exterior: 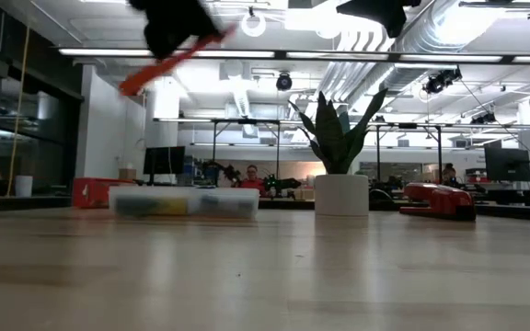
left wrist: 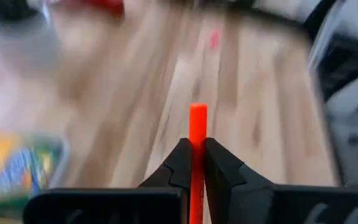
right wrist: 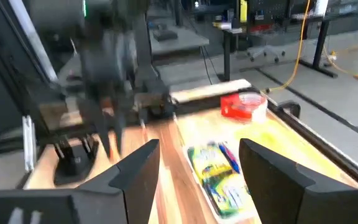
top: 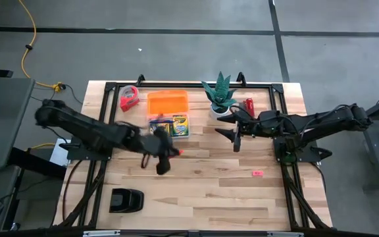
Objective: Pack school essentials
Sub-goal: Put the orange pen into the orange supply box
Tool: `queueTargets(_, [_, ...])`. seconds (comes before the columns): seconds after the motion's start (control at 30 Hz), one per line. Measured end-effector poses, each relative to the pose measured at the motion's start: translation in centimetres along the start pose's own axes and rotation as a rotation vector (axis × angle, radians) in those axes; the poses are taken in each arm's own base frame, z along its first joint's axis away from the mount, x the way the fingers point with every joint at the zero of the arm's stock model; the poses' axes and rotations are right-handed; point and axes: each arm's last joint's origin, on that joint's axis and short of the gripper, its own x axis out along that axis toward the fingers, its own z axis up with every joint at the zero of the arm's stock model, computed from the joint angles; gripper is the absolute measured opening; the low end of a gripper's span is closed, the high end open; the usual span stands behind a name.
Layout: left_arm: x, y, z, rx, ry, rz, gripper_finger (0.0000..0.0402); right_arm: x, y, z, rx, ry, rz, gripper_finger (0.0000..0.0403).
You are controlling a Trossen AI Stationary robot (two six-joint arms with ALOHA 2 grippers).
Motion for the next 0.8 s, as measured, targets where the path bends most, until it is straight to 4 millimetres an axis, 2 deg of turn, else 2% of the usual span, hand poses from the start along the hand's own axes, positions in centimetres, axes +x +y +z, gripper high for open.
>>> queueTargets(0.13, [-3.8, 1.9, 2.6, -0.005, -0.212, -0.023, 0.0004, 0.4, 0.1, -0.3, 0.025, 0.012, 0.008, 0.0213])
queueTargets(0.27, [-7.1, 3.7, 3.4, -0.029, -0.393, -0.045, 0.0004, 0.6, 0.2, -0.4, 0.122, 0.016, 0.014, 0.0213])
queueTargets(0.4, [-9.1, 5.0, 2.1, -0.074, -0.561, -0.082, 0.0004, 0.5, 0.3, 0.2, 0.131, -0.042, 0.030, 0.0213])
queueTargets(0.6, [-10.1, 6.3, -1.1, -0.115, -0.692, -0.146, 0.0004, 0.4, 0.5, 1.1, 0.052, -0.127, 0.074, 0.0213])
queueTargets(0.8, [-10.9, 6.5, -1.4, -0.035, -0.754, -0.130, 0.0004, 0.4, 0.5, 1.1, -0.007, -0.131, 0.073, 0.0213])
